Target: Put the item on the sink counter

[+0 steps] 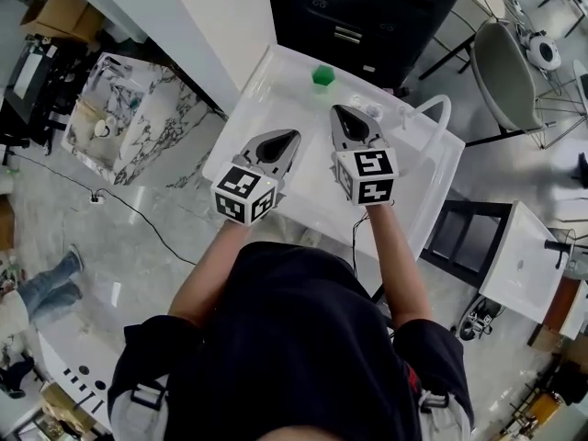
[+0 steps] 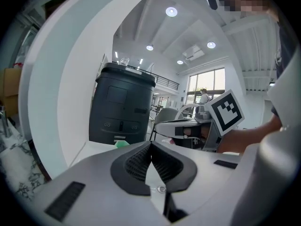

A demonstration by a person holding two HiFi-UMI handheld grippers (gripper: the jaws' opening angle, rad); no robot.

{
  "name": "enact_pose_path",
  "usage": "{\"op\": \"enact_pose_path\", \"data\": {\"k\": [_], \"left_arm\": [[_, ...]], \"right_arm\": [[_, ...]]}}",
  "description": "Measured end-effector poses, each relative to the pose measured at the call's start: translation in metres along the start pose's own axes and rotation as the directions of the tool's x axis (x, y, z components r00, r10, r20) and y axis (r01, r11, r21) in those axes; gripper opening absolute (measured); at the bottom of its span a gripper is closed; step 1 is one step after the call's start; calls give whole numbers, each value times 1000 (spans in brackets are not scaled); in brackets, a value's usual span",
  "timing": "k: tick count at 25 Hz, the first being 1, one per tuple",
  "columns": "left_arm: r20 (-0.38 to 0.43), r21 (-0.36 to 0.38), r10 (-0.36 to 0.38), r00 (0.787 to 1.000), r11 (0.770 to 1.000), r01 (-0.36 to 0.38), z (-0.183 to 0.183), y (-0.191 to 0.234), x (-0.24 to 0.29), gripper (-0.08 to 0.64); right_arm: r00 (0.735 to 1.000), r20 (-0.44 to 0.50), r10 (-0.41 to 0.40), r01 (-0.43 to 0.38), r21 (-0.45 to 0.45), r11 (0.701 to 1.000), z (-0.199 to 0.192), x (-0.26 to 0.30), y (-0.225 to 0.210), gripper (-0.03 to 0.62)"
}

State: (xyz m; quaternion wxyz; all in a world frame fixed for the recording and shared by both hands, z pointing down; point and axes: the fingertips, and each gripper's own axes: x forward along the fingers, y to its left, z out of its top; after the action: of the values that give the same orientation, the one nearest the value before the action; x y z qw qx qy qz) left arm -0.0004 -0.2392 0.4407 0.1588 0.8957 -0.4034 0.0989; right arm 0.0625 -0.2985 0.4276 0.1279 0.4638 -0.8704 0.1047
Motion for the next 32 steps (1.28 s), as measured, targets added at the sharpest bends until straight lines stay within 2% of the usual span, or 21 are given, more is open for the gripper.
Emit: {"op": "enact_pose_path", "data": {"k": [16,23,32], "left_arm": [[41,50,35,999,998,-37,4,-52,-24,12],[43,58,45,998,997,-48,4,-54,-40,12],[70,90,35,997,995,-41,13,-49,-69,12]], "right_arm": [[997,30,78,-77,-23,997,-3,-60,20,34],[994,31,100,-99,-41,994,1,-67,34,34],[996,55,72,-71,-22,997,7,-77,57,34]]}}
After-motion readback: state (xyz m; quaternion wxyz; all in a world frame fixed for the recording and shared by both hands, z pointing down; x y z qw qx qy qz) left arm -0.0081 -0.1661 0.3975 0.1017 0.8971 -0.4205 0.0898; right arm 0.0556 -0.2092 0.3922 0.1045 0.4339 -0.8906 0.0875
